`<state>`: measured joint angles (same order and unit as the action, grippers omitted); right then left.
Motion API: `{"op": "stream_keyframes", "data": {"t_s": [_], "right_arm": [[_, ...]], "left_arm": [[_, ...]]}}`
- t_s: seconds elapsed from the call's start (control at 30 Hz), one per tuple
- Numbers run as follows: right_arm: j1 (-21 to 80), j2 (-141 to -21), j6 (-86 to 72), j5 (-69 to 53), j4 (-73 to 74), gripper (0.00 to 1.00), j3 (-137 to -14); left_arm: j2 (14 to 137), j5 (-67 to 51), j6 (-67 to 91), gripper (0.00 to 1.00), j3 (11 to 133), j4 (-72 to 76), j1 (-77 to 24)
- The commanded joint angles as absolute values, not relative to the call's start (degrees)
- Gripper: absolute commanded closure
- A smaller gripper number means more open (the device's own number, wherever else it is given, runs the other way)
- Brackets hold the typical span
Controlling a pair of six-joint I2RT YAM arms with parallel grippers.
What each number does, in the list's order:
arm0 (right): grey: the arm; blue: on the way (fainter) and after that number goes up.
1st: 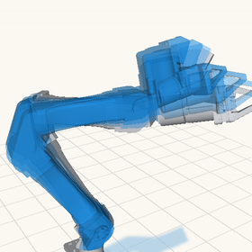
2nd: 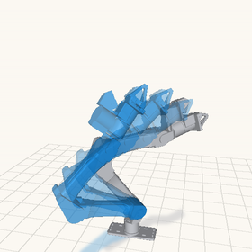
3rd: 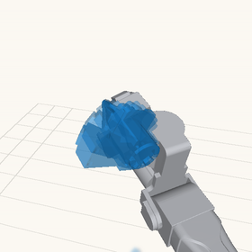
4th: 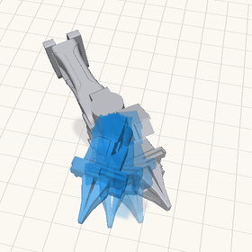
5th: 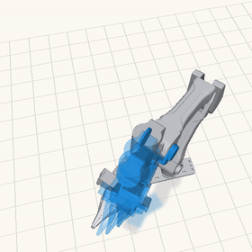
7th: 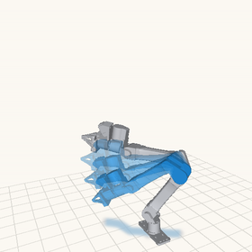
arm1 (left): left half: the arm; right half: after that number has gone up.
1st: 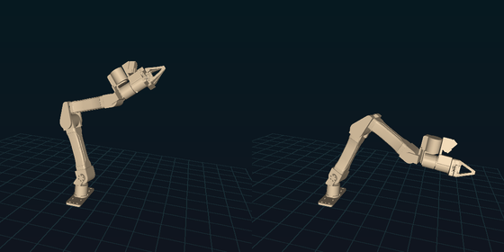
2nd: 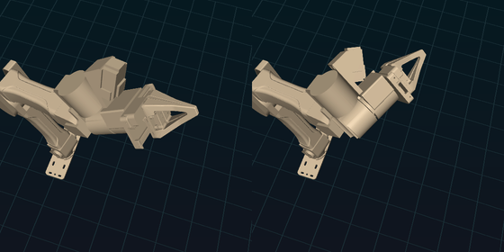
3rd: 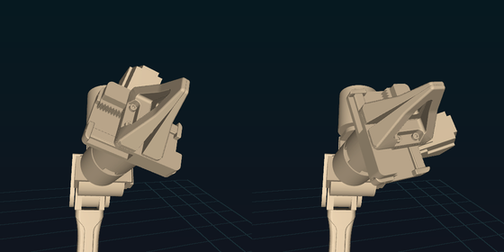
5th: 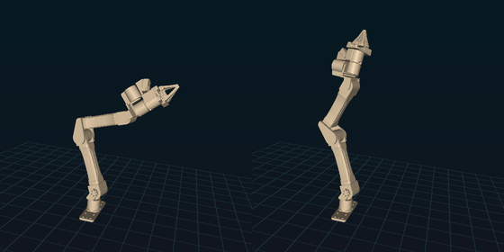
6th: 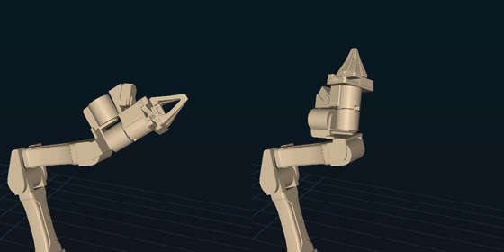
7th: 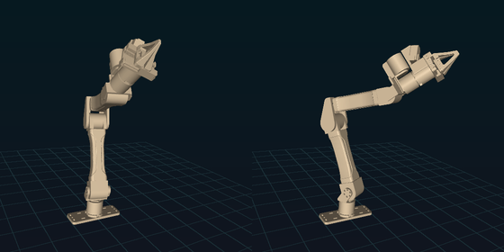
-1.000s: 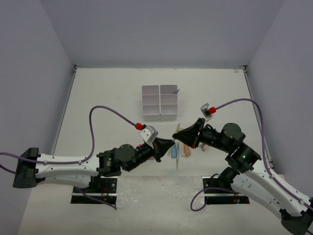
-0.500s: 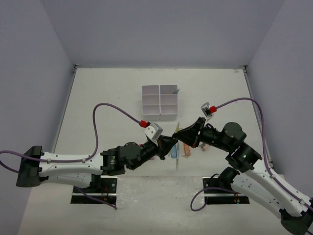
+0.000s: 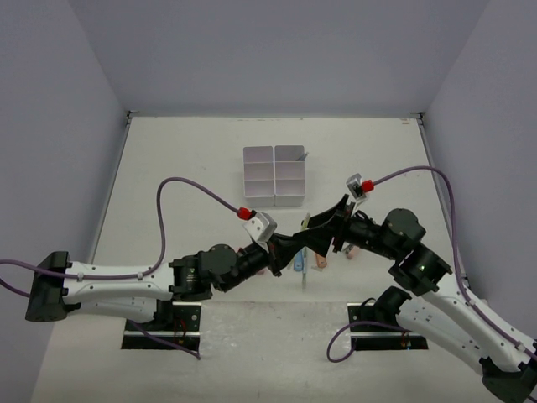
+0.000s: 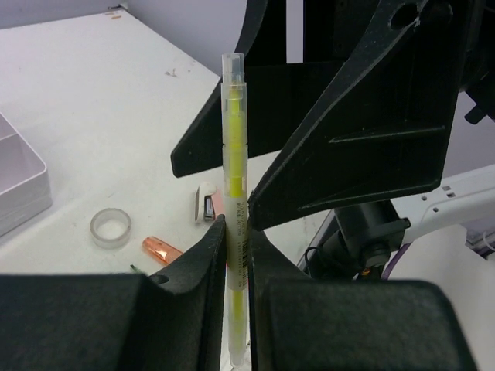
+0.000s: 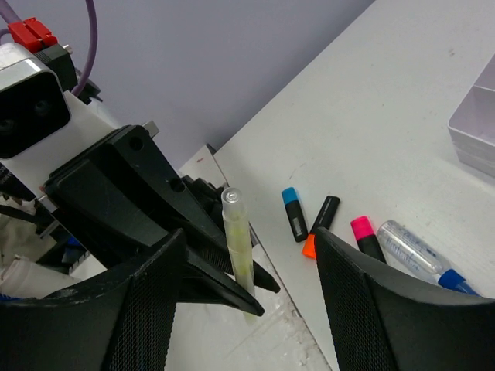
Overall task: Sort the stationery into containers
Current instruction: Close the pen cap on the pen.
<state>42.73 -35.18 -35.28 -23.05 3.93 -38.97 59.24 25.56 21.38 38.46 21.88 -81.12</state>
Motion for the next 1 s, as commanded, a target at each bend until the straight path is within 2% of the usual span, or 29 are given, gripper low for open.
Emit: {"op": "stream_keyframes", "data": {"t_s": [0.0, 0.23, 0.43, 0.67, 0.97], "right_arm": [[43.0, -34.8, -33.3, -19.2, 6.5, 0.31, -44.8], [42.9, -36.0, -32.1, -16.1, 10.7, 0.36, -49.9], [42.9, -37.2, -32.1, -16.1, 11.9, 0.60, -50.9], [42.9, -37.1, -32.0, -16.5, 11.4, 0.60, -48.7], [42.9, -36.4, -32.2, -18.0, 10.8, 0.69, -46.7]], "left_arm": [[57.5, 22.9, 19.2, 1.00, 37.9, 24.1, -81.3], [57.7, 22.3, 19.4, 1.00, 37.3, 23.7, -81.4], [58.4, 22.1, 19.3, 1.00, 37.8, 23.4, -81.3], [57.7, 22.5, 19.0, 1.00, 38.6, 22.9, -81.4], [58.4, 23.7, 18.8, 1.00, 40.2, 22.2, -81.3]]}}
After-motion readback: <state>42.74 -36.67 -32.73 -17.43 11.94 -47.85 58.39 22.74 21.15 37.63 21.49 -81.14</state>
